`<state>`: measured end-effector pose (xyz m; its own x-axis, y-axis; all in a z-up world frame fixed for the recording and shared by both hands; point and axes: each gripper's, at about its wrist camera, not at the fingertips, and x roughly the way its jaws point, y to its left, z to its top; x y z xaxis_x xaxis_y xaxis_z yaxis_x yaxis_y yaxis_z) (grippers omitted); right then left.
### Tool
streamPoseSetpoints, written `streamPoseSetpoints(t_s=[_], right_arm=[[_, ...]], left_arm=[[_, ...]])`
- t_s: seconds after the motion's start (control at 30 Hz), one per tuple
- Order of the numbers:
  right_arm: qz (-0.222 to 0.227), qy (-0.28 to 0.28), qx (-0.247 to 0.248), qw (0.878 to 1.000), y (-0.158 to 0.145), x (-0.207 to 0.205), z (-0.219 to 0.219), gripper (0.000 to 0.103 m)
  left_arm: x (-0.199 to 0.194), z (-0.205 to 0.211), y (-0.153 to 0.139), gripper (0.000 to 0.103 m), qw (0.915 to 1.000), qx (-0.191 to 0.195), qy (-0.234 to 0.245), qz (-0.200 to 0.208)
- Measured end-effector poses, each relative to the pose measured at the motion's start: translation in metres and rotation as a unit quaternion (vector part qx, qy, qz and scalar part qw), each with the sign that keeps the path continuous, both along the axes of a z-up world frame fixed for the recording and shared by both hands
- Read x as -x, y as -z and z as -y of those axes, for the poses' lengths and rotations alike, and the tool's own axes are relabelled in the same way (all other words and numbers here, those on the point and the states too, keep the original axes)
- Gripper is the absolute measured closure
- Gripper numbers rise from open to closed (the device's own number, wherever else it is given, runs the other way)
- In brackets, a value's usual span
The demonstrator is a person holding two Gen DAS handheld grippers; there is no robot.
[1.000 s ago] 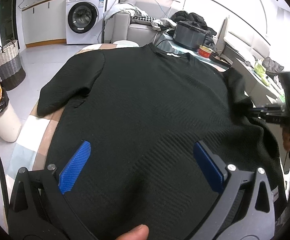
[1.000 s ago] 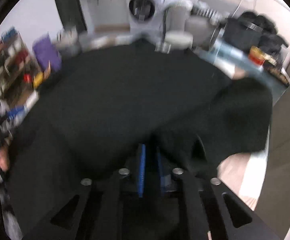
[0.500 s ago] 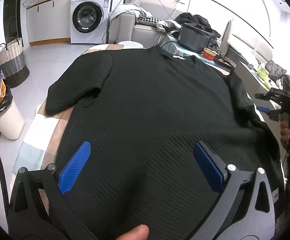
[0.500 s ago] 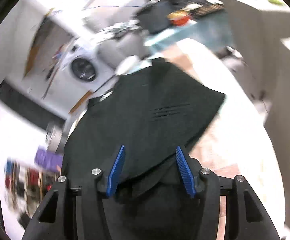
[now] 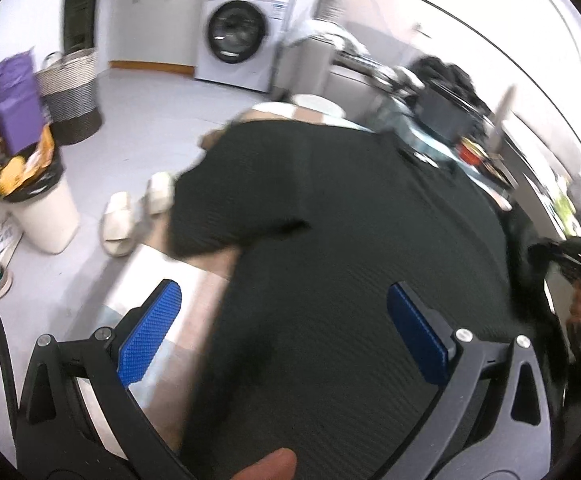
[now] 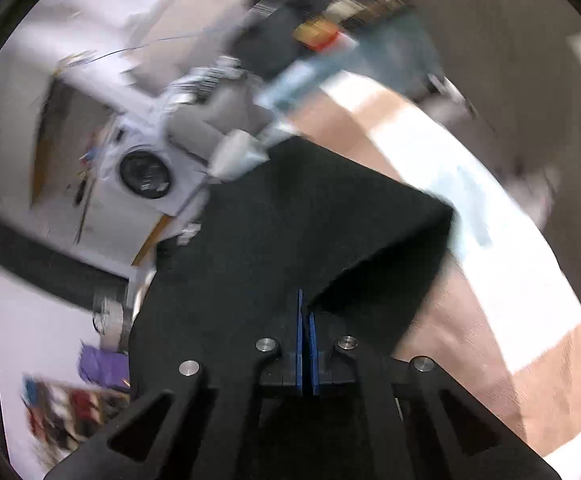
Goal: Fold small clothes
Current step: 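Carry the held sleeve across the sweater body and open the right tool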
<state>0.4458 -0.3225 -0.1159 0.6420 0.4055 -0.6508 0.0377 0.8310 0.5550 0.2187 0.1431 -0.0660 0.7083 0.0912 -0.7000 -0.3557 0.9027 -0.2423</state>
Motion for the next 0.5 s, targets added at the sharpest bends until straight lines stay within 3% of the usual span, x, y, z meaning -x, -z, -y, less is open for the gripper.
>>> streamPoseSetpoints(t_s=[0.1,0.17,0.23,0.37,0.5], right_arm=[[0.056,-0.105,0.037,0.992,-0.034,-0.002,-0.058,0.100],[0.053,-0.182,0.057,0.980,-0.040,-0.008,-0.099,0.099],[0.037,-0.237,0.068,0.968,-0.042,-0.012,-0.133,0.089],[0.049,-0.248,0.067,0.965,-0.049,0.001,-0.145,0.057],[0.064,-0.221,0.061,0.971,-0.054,0.011,-0.125,0.053]], left_arm=[[-0.006,-0.027,0.004,0.001,0.9993,0.015,-0.033,-0.005],[-0.011,-0.044,0.010,0.001,0.9983,0.029,-0.050,-0.011],[-0.020,-0.059,0.017,0.001,0.9967,0.048,-0.062,-0.024],[-0.026,-0.091,0.034,0.012,0.9853,0.146,-0.085,-0.027],[-0.029,-0.108,0.047,0.022,0.9709,0.229,-0.070,-0.010]])
